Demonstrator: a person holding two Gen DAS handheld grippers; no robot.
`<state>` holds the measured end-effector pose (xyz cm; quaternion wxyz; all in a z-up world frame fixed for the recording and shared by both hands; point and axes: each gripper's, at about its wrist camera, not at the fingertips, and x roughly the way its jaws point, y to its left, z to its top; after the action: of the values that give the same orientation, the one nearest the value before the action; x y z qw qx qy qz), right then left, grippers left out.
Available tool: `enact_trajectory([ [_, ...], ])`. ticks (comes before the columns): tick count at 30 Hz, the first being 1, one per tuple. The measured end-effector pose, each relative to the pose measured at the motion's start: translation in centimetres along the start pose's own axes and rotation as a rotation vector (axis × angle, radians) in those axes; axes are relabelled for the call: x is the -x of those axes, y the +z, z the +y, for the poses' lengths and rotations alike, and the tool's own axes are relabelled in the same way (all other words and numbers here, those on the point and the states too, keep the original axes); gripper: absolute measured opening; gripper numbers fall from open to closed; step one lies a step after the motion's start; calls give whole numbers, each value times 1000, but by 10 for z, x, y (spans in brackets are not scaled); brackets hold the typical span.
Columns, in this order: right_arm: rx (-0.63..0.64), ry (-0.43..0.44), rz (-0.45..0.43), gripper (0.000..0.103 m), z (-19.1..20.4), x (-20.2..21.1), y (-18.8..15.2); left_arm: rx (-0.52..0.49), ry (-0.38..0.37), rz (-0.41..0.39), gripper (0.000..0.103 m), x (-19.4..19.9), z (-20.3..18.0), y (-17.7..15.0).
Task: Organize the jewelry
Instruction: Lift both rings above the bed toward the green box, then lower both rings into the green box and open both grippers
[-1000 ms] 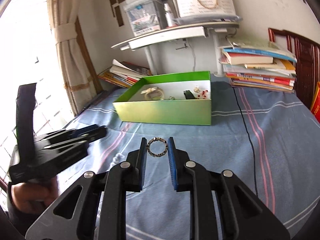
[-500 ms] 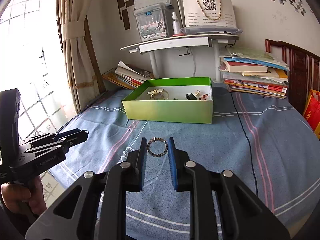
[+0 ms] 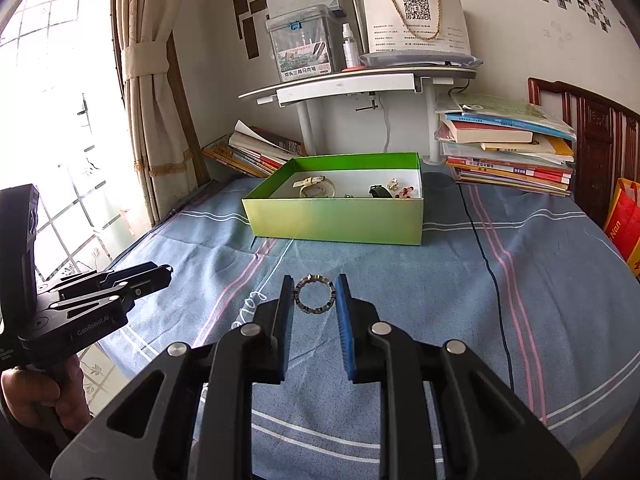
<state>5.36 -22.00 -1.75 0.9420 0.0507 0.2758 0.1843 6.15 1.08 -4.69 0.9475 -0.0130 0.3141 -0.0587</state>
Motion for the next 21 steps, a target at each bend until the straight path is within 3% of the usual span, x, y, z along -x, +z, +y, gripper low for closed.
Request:
enact_trajectory([
  [11, -7, -12, 23, 21, -11, -24, 4, -9, -5, 39, 20, -25, -1, 6],
  [17, 23, -36, -15, 21, -31, -58, 43, -17, -21, 45, 20, -59, -1, 48],
  [21, 1, -33, -34, 21, -57, -96, 83, -10, -26, 36, 20, -101, 4, 98],
])
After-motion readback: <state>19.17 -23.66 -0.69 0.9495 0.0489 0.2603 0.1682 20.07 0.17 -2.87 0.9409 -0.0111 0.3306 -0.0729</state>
